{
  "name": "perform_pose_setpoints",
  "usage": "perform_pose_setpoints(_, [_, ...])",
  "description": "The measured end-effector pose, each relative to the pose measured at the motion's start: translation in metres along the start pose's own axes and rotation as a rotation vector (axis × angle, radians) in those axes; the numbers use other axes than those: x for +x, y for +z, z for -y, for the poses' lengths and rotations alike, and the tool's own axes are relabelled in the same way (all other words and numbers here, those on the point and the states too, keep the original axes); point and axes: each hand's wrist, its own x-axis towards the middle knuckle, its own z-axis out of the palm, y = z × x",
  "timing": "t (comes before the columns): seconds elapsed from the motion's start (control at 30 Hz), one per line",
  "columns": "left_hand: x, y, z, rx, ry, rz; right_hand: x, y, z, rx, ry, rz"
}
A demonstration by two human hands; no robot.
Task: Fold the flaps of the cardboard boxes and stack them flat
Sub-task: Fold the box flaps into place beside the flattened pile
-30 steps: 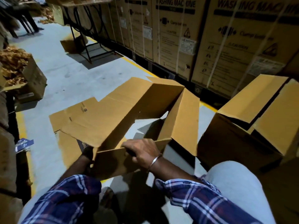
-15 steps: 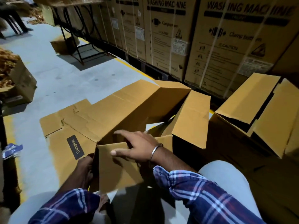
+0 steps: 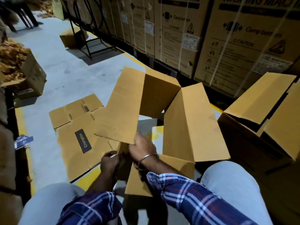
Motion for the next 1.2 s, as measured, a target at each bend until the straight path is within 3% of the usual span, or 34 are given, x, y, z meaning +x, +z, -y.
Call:
perform_pose_setpoints(0.13, [0.001,-0.001,-0.001,0.005,-0.038,-0.066,0.010,-0.011,-0.008,0.105,-0.012,-0.130])
perform_pose_setpoints(0.2, [0.009,-0.010,0.000,-0.088,-0.149,-0.114,0.013,-0.018,-0.007,0.197,-0.038,-0.177])
perform_pose_setpoints(0.33, [-0.003,-0.017,-0.022,-0.354,-0.273,0.050,0.029,-0.034,-0.003,0.457,-0.165,-0.197])
perform_pose_setpoints(0.47, [-0.015,-0.027,-0.064,-0.754,-0.163,0.123,0.034,-0.051,0.002,0.789,-0.353,-0.139])
perform_pose_setpoints(0.6, [-0.027,-0.066,-0.114,-0.968,0.202,-0.026,0.039,-0.085,0.009,1.130,-0.343,-0.094])
perform_pose_setpoints(0.67, [-0.030,-0.095,-0.135,-0.889,0.529,-0.057,0.043,-0.093,0.000,1.298,-0.277,-0.113])
perform_pose_setpoints(0.73, [-0.030,-0.122,-0.148,-0.599,0.813,-0.130,0.044,-0.091,-0.014,1.462,-0.149,-0.126])
perform_pose_setpoints(0.8, [-0.036,-0.136,-0.161,-0.296,0.941,-0.236,0.046,-0.077,-0.039,1.576,-0.003,-0.117])
perform_pose_setpoints(0.9, [-0.040,-0.120,-0.178,0.168,1.053,-0.265,0.044,-0.036,-0.094,1.610,0.287,-0.073])
perform_pose_setpoints(0.97, [-0.029,-0.091,-0.177,0.442,1.085,-0.158,0.053,0.018,-0.169,1.581,0.502,-0.023])
perform_pose_setpoints(1.03, [-0.013,-0.058,-0.158,0.582,1.066,0.022,0.027,0.034,-0.184,1.382,0.751,-0.064])
perform_pose_setpoints(1.1, [0.000,-0.027,-0.128,0.670,1.008,0.105,0.011,0.038,-0.194,1.331,0.899,-0.156])
perform_pose_setpoints(1.2, [0.010,0.005,-0.088,0.720,0.957,0.195,0.022,0.036,-0.208,1.272,1.007,-0.047])
